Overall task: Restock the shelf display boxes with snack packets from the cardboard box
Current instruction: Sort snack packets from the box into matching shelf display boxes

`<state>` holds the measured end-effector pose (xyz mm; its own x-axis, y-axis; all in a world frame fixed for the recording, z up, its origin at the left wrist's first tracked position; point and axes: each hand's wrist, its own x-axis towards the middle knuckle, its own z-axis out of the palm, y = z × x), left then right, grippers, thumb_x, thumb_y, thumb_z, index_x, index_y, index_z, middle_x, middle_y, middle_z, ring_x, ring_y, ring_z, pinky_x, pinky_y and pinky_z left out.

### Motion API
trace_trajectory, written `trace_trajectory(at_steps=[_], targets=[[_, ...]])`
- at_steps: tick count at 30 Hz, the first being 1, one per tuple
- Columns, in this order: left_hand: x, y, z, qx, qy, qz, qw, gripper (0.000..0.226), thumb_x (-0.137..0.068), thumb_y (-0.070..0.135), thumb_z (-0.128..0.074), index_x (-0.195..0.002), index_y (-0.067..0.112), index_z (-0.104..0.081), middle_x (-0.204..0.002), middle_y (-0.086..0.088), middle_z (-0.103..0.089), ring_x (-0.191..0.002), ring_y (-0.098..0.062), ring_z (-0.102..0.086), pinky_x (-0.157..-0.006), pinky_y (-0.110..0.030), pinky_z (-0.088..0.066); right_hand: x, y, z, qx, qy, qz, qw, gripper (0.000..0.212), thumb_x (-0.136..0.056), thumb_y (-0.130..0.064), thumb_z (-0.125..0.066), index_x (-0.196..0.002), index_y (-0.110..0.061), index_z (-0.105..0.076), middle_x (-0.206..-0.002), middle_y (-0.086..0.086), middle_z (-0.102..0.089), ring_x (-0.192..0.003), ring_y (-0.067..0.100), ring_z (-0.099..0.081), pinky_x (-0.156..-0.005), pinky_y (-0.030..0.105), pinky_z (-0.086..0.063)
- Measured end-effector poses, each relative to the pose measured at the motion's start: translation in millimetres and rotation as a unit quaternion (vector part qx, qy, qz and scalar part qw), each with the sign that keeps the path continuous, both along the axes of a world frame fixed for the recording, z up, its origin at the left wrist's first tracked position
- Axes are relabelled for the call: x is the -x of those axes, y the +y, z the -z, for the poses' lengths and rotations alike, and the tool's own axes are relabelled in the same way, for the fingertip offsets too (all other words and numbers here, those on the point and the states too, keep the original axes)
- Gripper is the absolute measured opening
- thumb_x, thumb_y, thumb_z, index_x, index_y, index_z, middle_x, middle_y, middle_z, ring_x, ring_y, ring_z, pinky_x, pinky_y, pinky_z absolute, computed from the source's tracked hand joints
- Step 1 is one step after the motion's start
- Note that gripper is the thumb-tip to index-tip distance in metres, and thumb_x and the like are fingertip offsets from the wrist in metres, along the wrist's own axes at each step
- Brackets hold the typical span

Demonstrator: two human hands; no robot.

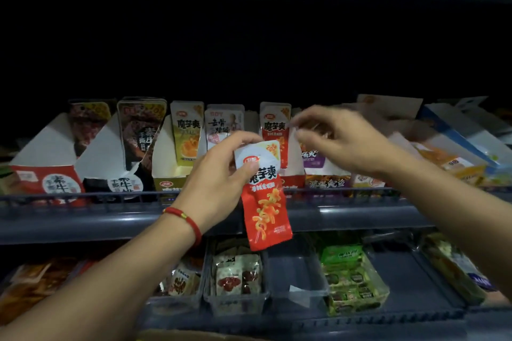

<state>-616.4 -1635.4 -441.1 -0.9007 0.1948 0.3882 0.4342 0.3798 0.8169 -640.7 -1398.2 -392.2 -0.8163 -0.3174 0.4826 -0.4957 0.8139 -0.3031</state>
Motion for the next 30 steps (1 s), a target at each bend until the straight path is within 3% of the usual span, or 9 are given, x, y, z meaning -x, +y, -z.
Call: trace_trajectory(at_steps=[3, 6, 9, 12, 14, 18, 22, 27, 30], targets=[[-6, 0, -1, 0.015, 0.000, 0.020, 1.000, 0.036, -0.098, 0.024, -0.066, -0.126, 0.044, -0.055, -0.113, 0.010, -0.069, -0.093, -0.011, -0.073, -0.069, -0.043, -0.065, -21, -27, 11, 0.011, -0.129, -0.094, 0.987, 0.044, -0.095, -0.041, -0.066, -0.135, -0.028, -0.056, -0.118, -0.017, -0.066, -0.100, 0.000, -0.067, -0.080, 0.024, -0.058], [-12, -3, -1, 0.037, 0.021, -0.033, 0.999, 0.046, -0.095, 0.034, -0.069, -0.134, 0.041, -0.047, -0.101, 0.006, -0.071, -0.087, -0.007, -0.071, -0.069, -0.037, -0.065, -24, -33, 15, 0.088, -0.169, -0.118, 0.975, 0.027, -0.092, -0.028, -0.073, -0.117, -0.027, -0.062, -0.110, -0.013, -0.070, -0.100, 0.002, -0.069, -0.076, 0.024, -0.060], [-16, -16, -5, 0.030, 0.033, -0.083, 0.996, 0.044, -0.097, 0.033, -0.066, -0.136, 0.033, -0.045, -0.099, 0.010, -0.066, -0.082, 0.002, -0.065, -0.066, -0.012, -0.055, -9, -25, -1, 0.100, -0.076, -0.043, 0.991, 0.018, -0.094, -0.025, -0.070, -0.106, -0.033, -0.058, -0.103, -0.014, -0.068, -0.092, 0.001, -0.069, -0.071, 0.025, -0.060], [-20, -33, -11, 0.027, 0.044, -0.103, 0.993, 0.045, -0.099, 0.019, -0.061, -0.139, 0.029, -0.044, -0.105, 0.010, -0.062, -0.079, 0.002, -0.062, -0.061, -0.005, -0.048, 13, -15, -24, 0.108, 0.080, 0.044, 0.990, 0.010, -0.099, -0.025, -0.063, -0.108, -0.028, -0.060, -0.096, -0.007, -0.066, -0.087, 0.011, -0.067, -0.073, 0.030, -0.056], [-21, -43, -13, 0.022, 0.052, -0.110, 0.992, 0.045, -0.098, 0.012, -0.060, -0.138, 0.028, -0.044, -0.107, 0.009, -0.062, -0.082, 0.003, -0.061, -0.061, -0.003, -0.048, 29, -13, -33, 0.083, 0.135, 0.094, 0.983, 0.016, -0.101, -0.025, -0.060, -0.115, -0.019, -0.064, -0.095, -0.001, -0.064, -0.091, 0.016, -0.064, -0.073, 0.024, -0.047], [-20, -58, -13, 0.036, 0.054, -0.125, 0.990, 0.050, -0.095, 0.006, -0.060, -0.136, 0.029, -0.044, -0.106, 0.011, -0.062, -0.086, 0.007, -0.057, -0.060, -0.001, -0.044, 69, -17, -23, 0.040, 0.103, 0.175, 0.978, 0.029, -0.100, -0.031, -0.059, -0.125, -0.016, -0.063, -0.115, 0.010, -0.068, -0.099, 0.023, -0.063, -0.076, 0.029, -0.046], [-20, -64, -9, 0.045, 0.046, -0.122, 0.990, 0.053, -0.094, 0.006, -0.061, -0.137, 0.030, -0.044, -0.106, 0.013, -0.061, -0.086, 0.004, -0.059, -0.059, -0.005, -0.047, 88, -31, 5, -0.003, 0.077, 0.168, 0.983, 0.022, -0.100, -0.028, -0.061, -0.117, -0.014, -0.066, -0.110, 0.008, -0.070, -0.099, 0.025, -0.068, -0.079, 0.041, -0.058], [-19, -71, -2, 0.048, 0.038, -0.120, 0.991, 0.053, -0.092, 0.003, -0.062, -0.135, 0.029, -0.045, -0.104, 0.010, -0.062, -0.084, 0.003, -0.060, -0.062, -0.003, -0.046, 93, -37, 22, -0.073, 0.064, 0.205, 0.974, 0.021, -0.101, -0.025, -0.060, -0.113, -0.010, -0.068, -0.108, 0.015, -0.070, -0.093, 0.034, -0.066, -0.077, 0.046, -0.057], [-23, -74, 2, 0.053, 0.027, -0.115, 0.992, 0.054, -0.092, 0.000, -0.061, -0.135, 0.028, -0.045, -0.104, 0.010, -0.063, -0.083, 0.003, -0.061, -0.063, -0.002, -0.045, 92, -44, 23, -0.096, 0.084, 0.219, 0.967, 0.021, -0.101, -0.022, -0.060, -0.111, -0.004, -0.067, -0.104, 0.018, -0.068, -0.090, 0.036, -0.065, -0.070, 0.038, -0.049]])
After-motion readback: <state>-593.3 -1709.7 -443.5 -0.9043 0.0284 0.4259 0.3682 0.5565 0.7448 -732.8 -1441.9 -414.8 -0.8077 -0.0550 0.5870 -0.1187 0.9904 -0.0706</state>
